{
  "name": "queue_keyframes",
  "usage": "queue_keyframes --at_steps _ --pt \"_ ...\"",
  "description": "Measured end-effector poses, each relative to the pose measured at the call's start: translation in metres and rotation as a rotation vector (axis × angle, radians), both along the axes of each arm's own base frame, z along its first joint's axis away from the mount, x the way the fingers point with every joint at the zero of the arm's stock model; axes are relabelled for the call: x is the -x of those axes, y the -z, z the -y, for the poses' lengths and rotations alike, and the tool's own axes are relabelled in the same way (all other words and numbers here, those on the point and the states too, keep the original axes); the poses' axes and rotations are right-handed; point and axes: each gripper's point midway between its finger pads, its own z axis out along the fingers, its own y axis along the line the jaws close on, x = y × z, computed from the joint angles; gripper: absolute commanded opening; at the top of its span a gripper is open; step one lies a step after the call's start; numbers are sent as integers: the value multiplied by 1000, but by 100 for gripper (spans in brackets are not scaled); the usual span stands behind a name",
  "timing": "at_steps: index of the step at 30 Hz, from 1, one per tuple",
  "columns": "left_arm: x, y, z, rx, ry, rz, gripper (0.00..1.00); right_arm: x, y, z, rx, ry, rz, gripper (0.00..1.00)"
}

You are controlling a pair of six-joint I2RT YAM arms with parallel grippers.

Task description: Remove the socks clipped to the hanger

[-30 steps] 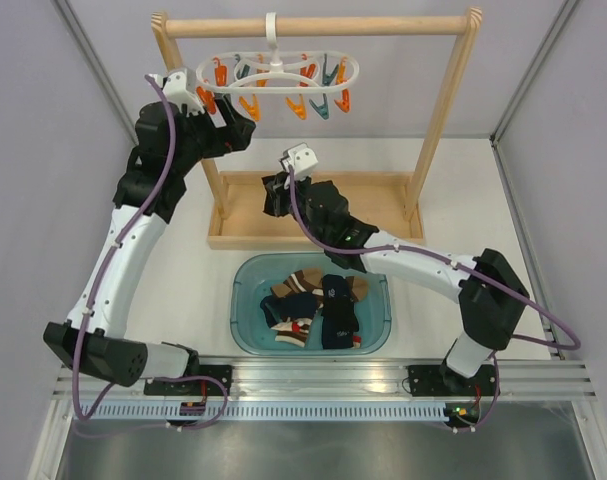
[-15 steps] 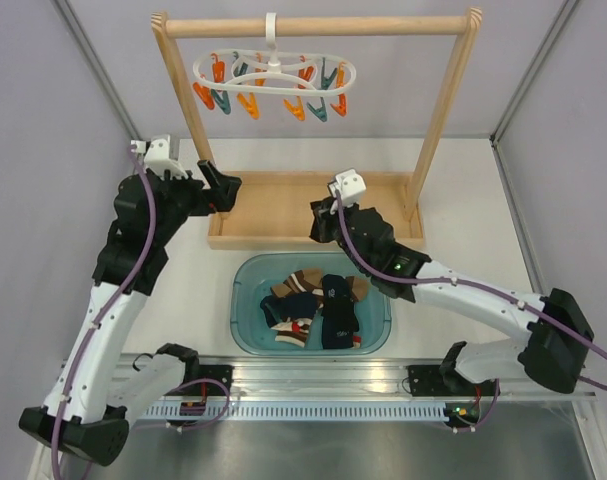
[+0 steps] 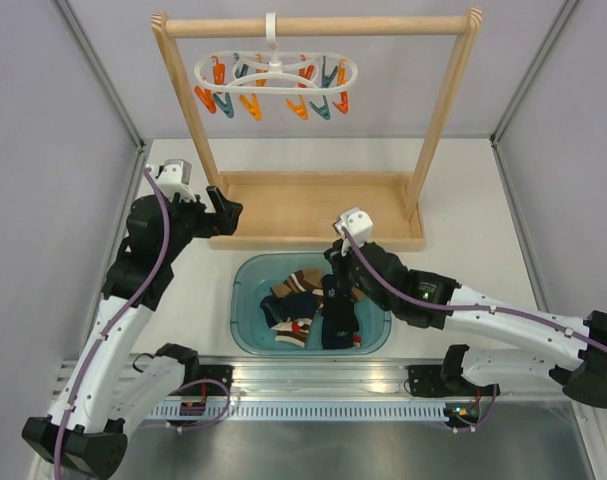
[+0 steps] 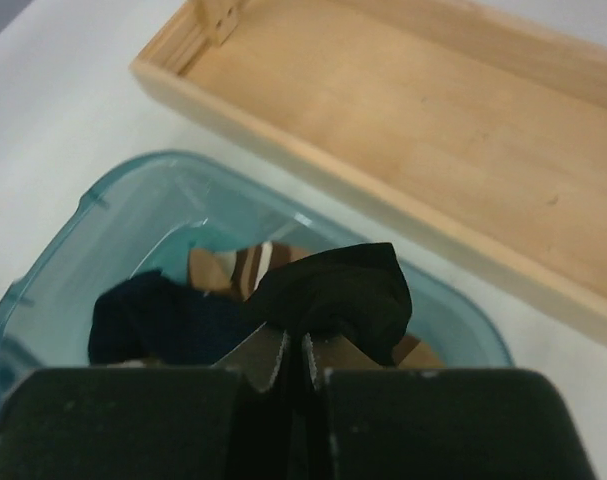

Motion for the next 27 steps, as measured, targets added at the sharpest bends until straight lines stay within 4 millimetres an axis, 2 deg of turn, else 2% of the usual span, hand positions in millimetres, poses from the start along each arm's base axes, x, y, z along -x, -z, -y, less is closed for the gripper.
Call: queue_keyframes --at_steps 4,8,15,17,19,20,21,22,23,24,27 --pt "4 -4 -1 1 0 17 100 43 23 -17 25 -87 -74 3" --pt "6 -5 -2 -1 0 27 100 64 35 -30 29 -122 -106 3" --pt "5 -1 -3 -5 -2 18 100 71 87 -57 134 -137 -155 2" --pt "5 -1 -4 -8 -8 19 100 70 94 -60 143 -125 -160 3" --pt "4 -1 -5 -11 -16 20 100 68 96 -60 140 -114 -160 8" --pt "4 -1 -6 -13 -20 20 100 67 95 -60 133 -106 -158 16" --pt "4 -1 -6 -15 -22 21 100 66 93 -61 121 -96 -157 41" --pt "4 -1 -6 -16 -22 21 100 65 92 -61 107 -83 -159 47" --pt "4 -1 -7 -16 -22 22 100 64 91 -60 102 -72 -156 77" --pt "4 -1 -7 -16 -22 22 100 63 91 -60 93 -61 -159 98" --pt "4 -1 -7 -19 -24 23 100 61 90 -56 90 -42 -148 98"
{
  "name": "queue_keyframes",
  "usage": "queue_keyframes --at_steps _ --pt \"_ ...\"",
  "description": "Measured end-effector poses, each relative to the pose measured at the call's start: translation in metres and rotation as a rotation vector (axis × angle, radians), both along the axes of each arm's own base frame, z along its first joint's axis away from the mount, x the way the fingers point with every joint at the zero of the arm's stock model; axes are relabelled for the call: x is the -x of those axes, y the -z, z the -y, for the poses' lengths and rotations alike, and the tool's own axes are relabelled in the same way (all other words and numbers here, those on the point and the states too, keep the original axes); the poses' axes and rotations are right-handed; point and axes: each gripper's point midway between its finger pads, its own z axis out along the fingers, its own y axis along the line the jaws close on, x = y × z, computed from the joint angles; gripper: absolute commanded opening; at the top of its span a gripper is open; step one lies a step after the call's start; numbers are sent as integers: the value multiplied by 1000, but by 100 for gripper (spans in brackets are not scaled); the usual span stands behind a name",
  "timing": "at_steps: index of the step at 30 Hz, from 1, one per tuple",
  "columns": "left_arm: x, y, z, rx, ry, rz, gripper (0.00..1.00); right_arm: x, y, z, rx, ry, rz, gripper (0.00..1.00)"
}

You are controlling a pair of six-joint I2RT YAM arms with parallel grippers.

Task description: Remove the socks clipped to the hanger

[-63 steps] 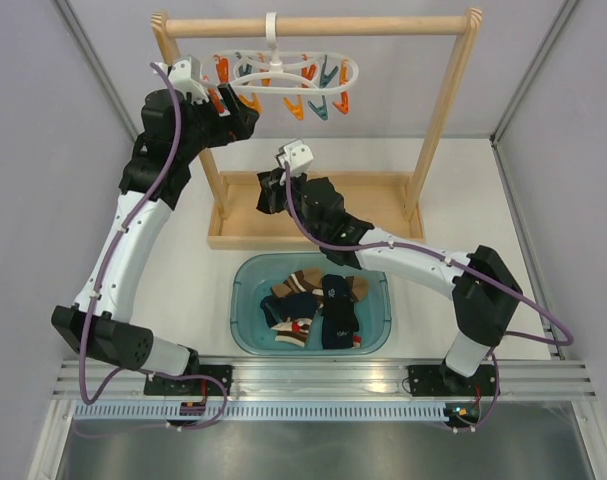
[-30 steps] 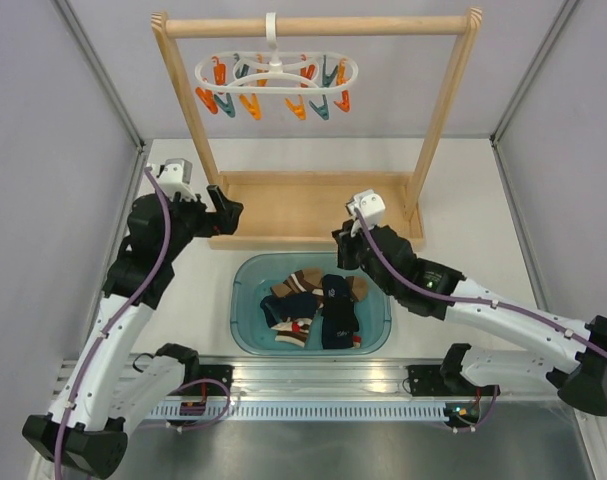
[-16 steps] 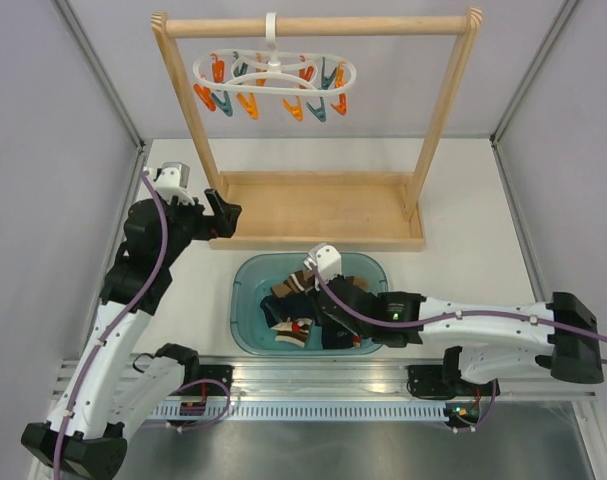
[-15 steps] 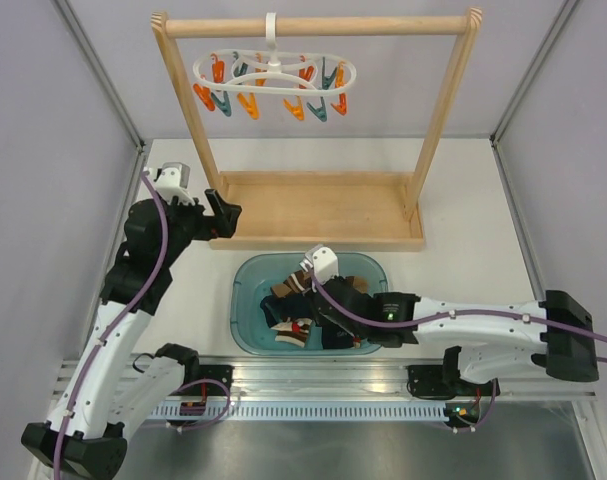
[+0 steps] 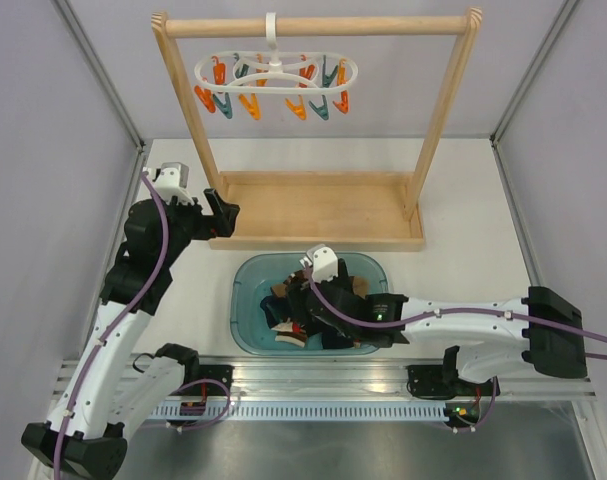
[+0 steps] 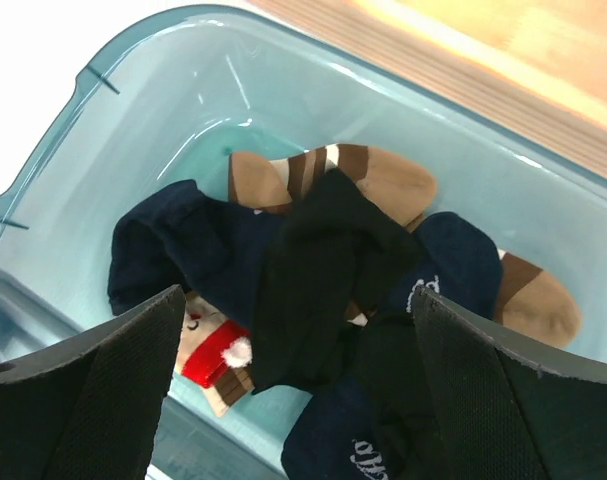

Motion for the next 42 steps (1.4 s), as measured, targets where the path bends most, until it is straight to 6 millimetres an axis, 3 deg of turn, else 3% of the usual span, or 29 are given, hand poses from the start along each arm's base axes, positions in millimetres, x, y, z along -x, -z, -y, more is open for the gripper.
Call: queue_keyframes --at_steps 11,17,24,33,38,42 --pt "0 2 -4 -9 -19 0 100 -9 -3 7 4 42 22 98" --pt "0 4 -4 -11 -22 -3 100 -36 -19 28 -14 118 55 98" --pt "-1 5 -4 -12 -23 -5 100 -94 -51 101 -48 320 130 98" --pt "-2 3 -10 -18 -53 1 100 -134 -90 211 -98 560 227 98" --pt "-2 1 -15 -22 -79 12 100 -144 -85 249 -99 632 225 98" --pt "-2 0 -18 -25 -96 17 100 -145 -70 259 -91 637 193 98"
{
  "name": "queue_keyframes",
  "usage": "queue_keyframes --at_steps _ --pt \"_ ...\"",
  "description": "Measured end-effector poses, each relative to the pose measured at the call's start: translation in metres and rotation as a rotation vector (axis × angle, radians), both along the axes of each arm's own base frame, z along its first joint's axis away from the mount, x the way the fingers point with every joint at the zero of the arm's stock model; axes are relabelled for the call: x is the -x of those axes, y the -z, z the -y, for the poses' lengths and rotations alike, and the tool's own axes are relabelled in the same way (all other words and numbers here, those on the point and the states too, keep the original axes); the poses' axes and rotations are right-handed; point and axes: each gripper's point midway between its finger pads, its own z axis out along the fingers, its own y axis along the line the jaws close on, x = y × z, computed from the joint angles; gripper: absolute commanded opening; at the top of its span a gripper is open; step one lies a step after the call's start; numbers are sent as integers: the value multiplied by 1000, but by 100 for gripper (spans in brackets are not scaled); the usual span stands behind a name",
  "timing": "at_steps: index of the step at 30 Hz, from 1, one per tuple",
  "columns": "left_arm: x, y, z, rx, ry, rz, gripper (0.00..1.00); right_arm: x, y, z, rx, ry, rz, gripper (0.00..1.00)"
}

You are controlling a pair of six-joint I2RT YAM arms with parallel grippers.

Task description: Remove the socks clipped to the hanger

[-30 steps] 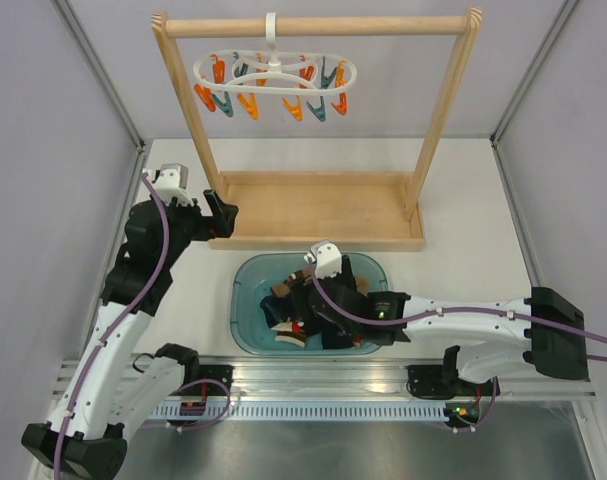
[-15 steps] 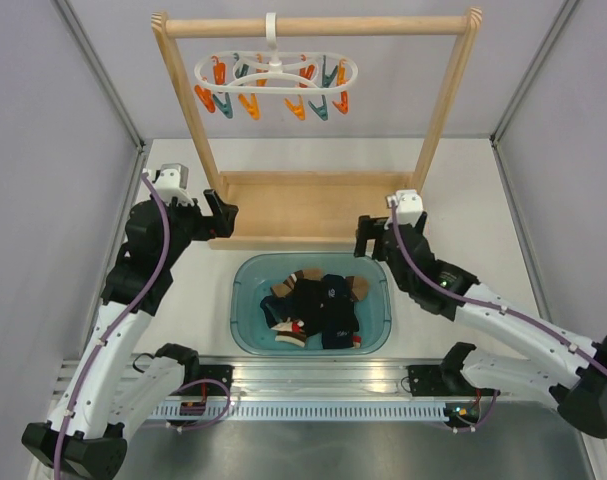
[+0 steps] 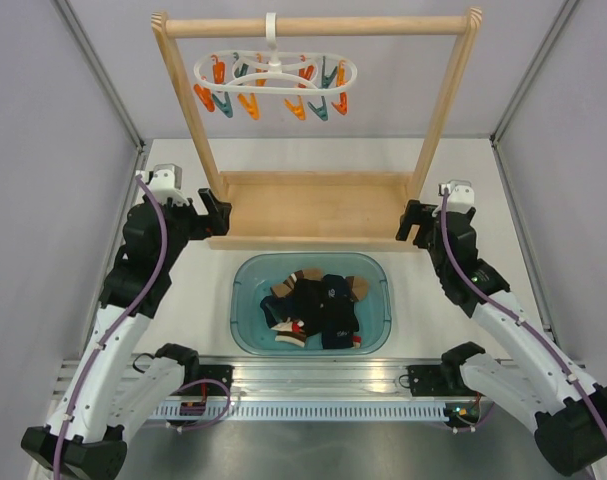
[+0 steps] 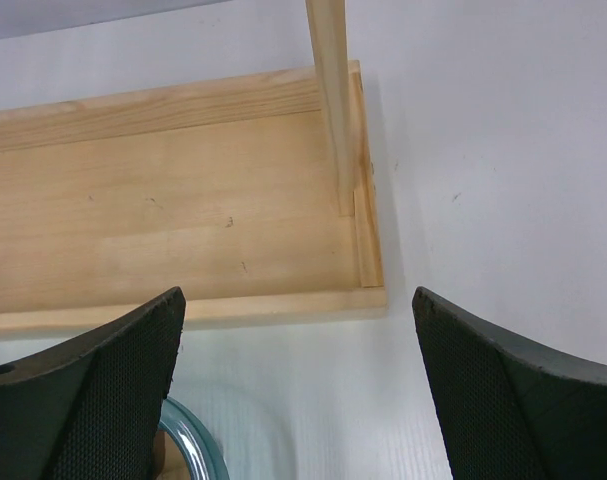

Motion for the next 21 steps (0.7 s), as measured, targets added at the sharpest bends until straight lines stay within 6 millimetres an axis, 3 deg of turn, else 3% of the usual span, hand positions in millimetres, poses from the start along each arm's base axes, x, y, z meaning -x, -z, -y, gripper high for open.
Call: queue_keyframes --at_steps 21 --pt "3 -4 -6 -20 -17 21 100 -1 2 6 -30 -14 3 98"
